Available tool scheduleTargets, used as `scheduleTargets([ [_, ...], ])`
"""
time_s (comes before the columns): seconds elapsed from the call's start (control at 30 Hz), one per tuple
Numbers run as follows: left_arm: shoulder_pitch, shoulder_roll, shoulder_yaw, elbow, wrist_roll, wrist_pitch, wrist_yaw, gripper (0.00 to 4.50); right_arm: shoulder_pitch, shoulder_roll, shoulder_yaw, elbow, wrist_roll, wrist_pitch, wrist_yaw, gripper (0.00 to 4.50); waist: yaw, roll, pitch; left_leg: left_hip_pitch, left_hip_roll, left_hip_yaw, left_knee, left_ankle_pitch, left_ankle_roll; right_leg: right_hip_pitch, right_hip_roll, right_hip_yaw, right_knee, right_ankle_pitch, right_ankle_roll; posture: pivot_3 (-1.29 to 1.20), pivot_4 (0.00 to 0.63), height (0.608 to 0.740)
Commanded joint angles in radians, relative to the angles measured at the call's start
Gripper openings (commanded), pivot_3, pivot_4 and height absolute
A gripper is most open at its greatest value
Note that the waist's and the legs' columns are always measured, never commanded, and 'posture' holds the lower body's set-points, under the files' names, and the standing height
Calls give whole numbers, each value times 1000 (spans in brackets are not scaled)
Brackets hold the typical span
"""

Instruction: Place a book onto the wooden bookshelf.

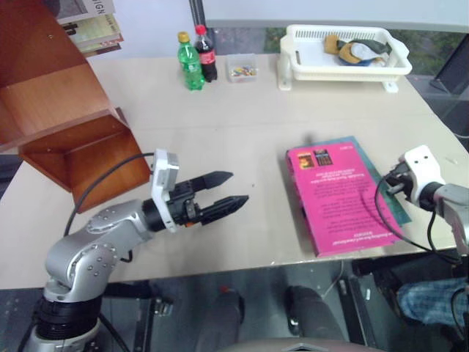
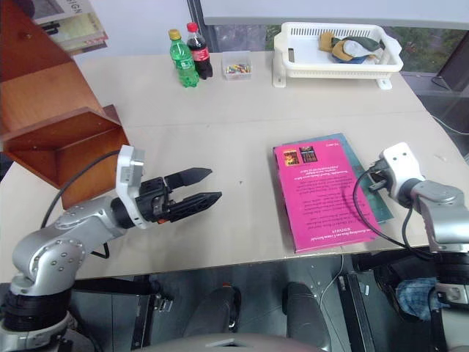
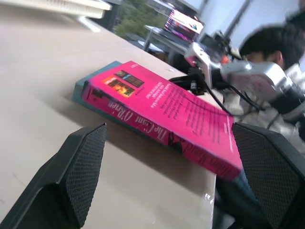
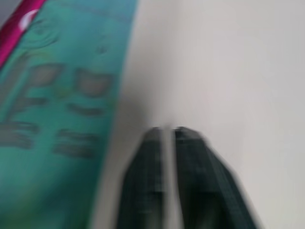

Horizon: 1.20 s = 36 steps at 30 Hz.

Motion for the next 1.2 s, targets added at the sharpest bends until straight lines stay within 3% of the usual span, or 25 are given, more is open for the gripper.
scheduleTargets([
  [0.03, -54, -48, -35, 45, -33, 61, 96, 4500, 45, -26, -118, -89, 36, -100, 14, 2087, 0, 0, 0, 0, 0, 0, 0, 0, 0, 0, 0, 0, 0, 0, 0, 0, 150, 740],
  [0.23, -147, -134, -104, 146, -35, 131, 116, 4500, 193, -74, -299, -281, 195, -161, 191, 2087, 11, 0, 0, 0, 0, 0, 0, 0, 0, 0, 0, 0, 1, 0, 0, 0, 150, 740],
  [0.37, -209, -188, -157, 241, -14, 179, 121, 4500, 309, -57, -410, -539, 392, -88, 266, 3645, 12, 0, 0, 1, 0, -1, 0, 0, 0, 2, 1, 0, 1, -1, 2, 0, 150, 740],
  [0.4, -225, -200, -170, 264, -4, 186, 119, 4500, 339, -52, -438, -599, 446, -55, 266, 4242, 12, 0, 0, 1, 0, -1, 0, 0, 0, 2, 1, -1, 1, -1, 2, 0, 150, 740],
  [0.43, -240, -210, -182, 288, 9, 191, 119, 4500, 366, -47, -460, -653, 489, -29, 262, 4481, 12, 0, 0, 1, 0, -1, 1, 0, 0, 2, 1, -1, 1, -2, 2, 0, 150, 740],
  [0.53, -289, -259, -210, 368, 36, 209, 122, 4500, 470, -17, -520, -812, 616, 1, 263, 4481, 19, 0, 0, 1, 0, -2, 1, 0, 0, 2, 1, -2, 1, -2, 2, 0, 150, 740],
  [0.7, -329, -317, -218, 443, 78, 234, 124, 4500, 563, -23, -575, -889, 703, 5, 261, 4481, 16, -1, 0, 0, -2, -2, 3, 0, 0, 3, -1, -2, 0, -2, 2, 0, 150, 740],
  [0.87, -376, -407, -213, 531, 94, 249, 129, 4500, 653, -9, -590, -953, 665, -48, 266, 4481, 19, 0, 0, 0, -1, -3, 3, 0, 0, 3, 0, -3, 0, -2, 2, 0, 150, 740],
  [1.2, -422, -498, -186, 627, 138, 247, 133, 4500, 745, 6, -624, -971, 675, -118, 292, 4481, 17, -1, 0, 0, -2, -3, 3, 0, 0, 3, -1, -3, 0, -3, 2, 0, 150, 740],
])
